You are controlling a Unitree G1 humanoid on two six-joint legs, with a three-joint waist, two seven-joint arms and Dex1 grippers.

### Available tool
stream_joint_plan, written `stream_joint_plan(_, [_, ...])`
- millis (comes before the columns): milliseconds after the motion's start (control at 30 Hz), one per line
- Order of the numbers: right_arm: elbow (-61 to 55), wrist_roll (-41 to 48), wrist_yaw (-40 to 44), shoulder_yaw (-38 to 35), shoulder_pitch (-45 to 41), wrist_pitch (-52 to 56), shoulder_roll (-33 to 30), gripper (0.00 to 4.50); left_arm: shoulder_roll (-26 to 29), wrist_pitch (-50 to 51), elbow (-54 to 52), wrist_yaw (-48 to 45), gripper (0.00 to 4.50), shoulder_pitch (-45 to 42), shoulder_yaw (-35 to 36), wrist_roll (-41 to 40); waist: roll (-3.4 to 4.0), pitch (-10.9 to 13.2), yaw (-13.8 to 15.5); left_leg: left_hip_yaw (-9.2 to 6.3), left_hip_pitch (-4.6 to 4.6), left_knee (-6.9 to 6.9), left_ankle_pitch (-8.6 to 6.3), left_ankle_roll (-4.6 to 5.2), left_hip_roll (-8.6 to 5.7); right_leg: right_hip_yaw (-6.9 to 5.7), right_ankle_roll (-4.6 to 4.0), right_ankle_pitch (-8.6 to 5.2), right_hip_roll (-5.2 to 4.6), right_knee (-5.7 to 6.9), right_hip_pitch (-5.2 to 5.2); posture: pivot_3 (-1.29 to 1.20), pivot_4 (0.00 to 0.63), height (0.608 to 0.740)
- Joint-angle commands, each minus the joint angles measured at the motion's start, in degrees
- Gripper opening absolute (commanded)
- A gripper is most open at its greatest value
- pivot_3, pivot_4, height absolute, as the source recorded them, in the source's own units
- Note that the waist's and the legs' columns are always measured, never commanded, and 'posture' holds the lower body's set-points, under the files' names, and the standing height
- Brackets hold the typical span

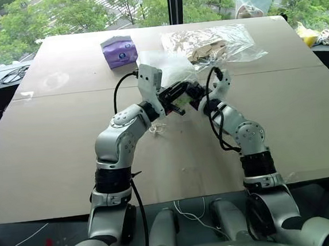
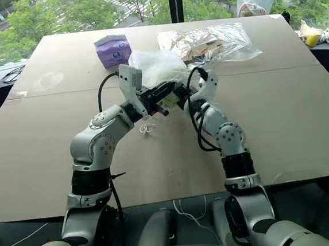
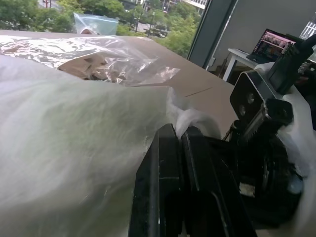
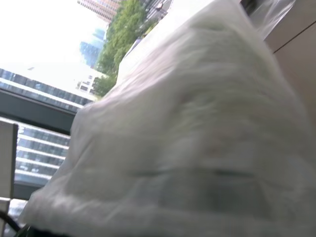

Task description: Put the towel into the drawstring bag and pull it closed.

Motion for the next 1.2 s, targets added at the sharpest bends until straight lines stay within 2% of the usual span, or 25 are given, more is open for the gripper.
stream_joint_plan(33, [-1.81,0.57,1.05,0.06,-4.51,-2.86,7.17,0.03,-0.62,-0.06,-2.44,0.49,0.00,-1.16,0.13,-1.36,0.00,0.00,-0.11,0.00,0.02,-0.03,0.00,0.00,0.00,0.01,0.00,0.00,0.01,0.00,0.01,0.00,0.150,0.740])
stream_joint_plan(100, [0.59,0.37,-1.22,-2.58,-5.43,-5.30,7.26,0.03,-0.67,-0.12,-2.28,0.52,0.00,-1.35,0.07,-1.31,0.00,0.00,0.33,-0.05,0.02,-0.05,0.00,0.00,0.01,-0.03,-0.01,0.00,0.01,0.00,0.01,0.00,0.150,0.740])
stream_joint_plan(167, [0.21,-2.00,1.09,0.25,-5.02,-3.53,4.45,0.99,-0.86,-0.06,-1.98,0.88,0.00,-1.66,0.19,-1.48,0.00,0.00,0.61,-0.06,0.00,-0.03,0.00,0.00,0.00,-0.05,-0.01,0.00,-0.01,-0.01,0.03,0.00,0.150,0.740])
stream_joint_plan(200, [-0.15,-2.60,1.07,0.61,-4.68,-3.49,4.37,1.25,-0.95,-0.13,-1.80,1.04,0.00,-1.79,0.17,-1.48,0.00,0.00,0.55,-0.03,-0.02,0.01,0.00,0.00,-0.02,-0.03,-0.01,0.00,-0.03,-0.01,0.02,0.00,0.150,0.740])
stream_joint_plan(300, [-1.03,-4.80,0.68,1.37,-3.68,-3.53,4.20,2.60,-1.15,-0.46,-1.02,1.37,0.00,-2.11,0.10,-1.07,0.00,0.00,0.29,0.00,-0.02,0.01,0.00,0.00,-0.03,0.01,0.00,0.00,-0.04,-0.03,0.02,0.00,0.150,0.740])
stream_joint_plan(433, [-3.88,-8.35,3.67,5.83,-1.58,1.23,0.66,4.33,-1.58,-0.81,-0.03,2.09,0.00,-2.59,0.49,-0.84,0.00,0.00,0.24,-0.05,-0.01,-0.03,0.00,0.00,0.00,-0.02,-0.01,0.00,0.01,0.00,0.00,0.00,0.150,0.740])
stream_joint_plan(533, [-8.65,-8.46,5.38,6.85,1.34,6.95,-2.01,4.44,-1.96,-1.46,1.12,2.72,0.00,-3.17,1.01,-0.55,0.00,0.00,0.30,-0.04,-0.01,-0.02,0.00,0.00,0.00,-0.02,-0.01,0.00,0.00,0.00,0.00,0.00,0.150,0.740])
stream_joint_plan(633, [-15.88,-7.17,8.07,7.21,4.92,14.05,-7.75,4.44,-2.20,-2.65,2.69,3.33,0.00,-3.79,1.59,-0.03,0.00,0.00,0.89,-0.05,-0.03,-0.02,0.00,0.00,-0.03,-0.03,-0.01,0.00,-0.04,-0.02,0.02,0.00,0.150,0.740])
stream_joint_plan(800, [-30.31,-6.38,18.54,10.02,10.49,20.33,-20.86,4.44,-2.10,-3.49,3.96,3.13,0.00,-4.27,1.78,-0.01,0.00,0.00,1.60,-0.03,-0.04,0.03,0.00,0.00,-0.07,-0.03,0.01,-0.01,-0.07,-0.07,0.05,0.00,0.150,0.740])
stream_joint_plan(867, [-33.58,-9.85,22.39,11.85,12.28,19.81,-26.78,4.44,-2.04,-3.64,4.17,3.01,0.00,-4.37,1.77,-0.09,0.00,0.00,1.57,-0.04,0.00,0.02,0.00,0.00,-0.05,-0.03,0.04,-0.03,-0.04,-0.05,0.05,0.00,0.150,0.740])
stream_joint_plan(933, [-32.82,-19.59,25.09,17.12,13.72,16.45,-34.56,4.44,-1.92,-3.77,4.42,2.79,0.00,-4.45,1.79,-0.12,0.00,0.00,1.53,-0.04,0.03,0.00,0.00,0.00,-0.02,-0.03,0.17,-0.12,0.00,-0.04,0.05,0.00,0.150,0.740])
stream_joint_plan(1000, [-28.85,-29.41,24.69,21.53,13.85,11.50,-38.51,4.44,-1.77,-3.85,4.60,2.59,0.00,-4.46,1.81,-0.15,-0.01,-0.01,1.59,-0.01,0.08,0.03,0.00,0.00,-0.03,-0.01,0.19,-0.13,-0.01,-0.04,0.08,0.00,0.150,0.740])
stream_joint_plan(1067, [-23.36,-37.34,22.87,24.37,13.12,6.25,-38.95,4.44,-1.63,-3.88,4.61,2.41,0.00,-4.42,1.81,-0.20,-0.01,-0.01,1.52,0.01,0.10,0.11,0.00,0.00,-0.04,-0.01,0.21,-0.14,-0.01,-0.04,0.10,0.00,0.150,0.740])
stream_joint_plan(1200, [-13.33,-46.92,21.64,26.56,11.34,-1.92,-35.01,4.44,-1.41,-3.98,4.88,2.20,0.00,-4.55,1.88,-0.22,-0.01,-0.01,1.49,0.06,0.12,0.12,0.01,-0.01,-0.03,0.07,0.22,-0.13,0.01,-0.02,0.10,0.00,0.150,0.740])
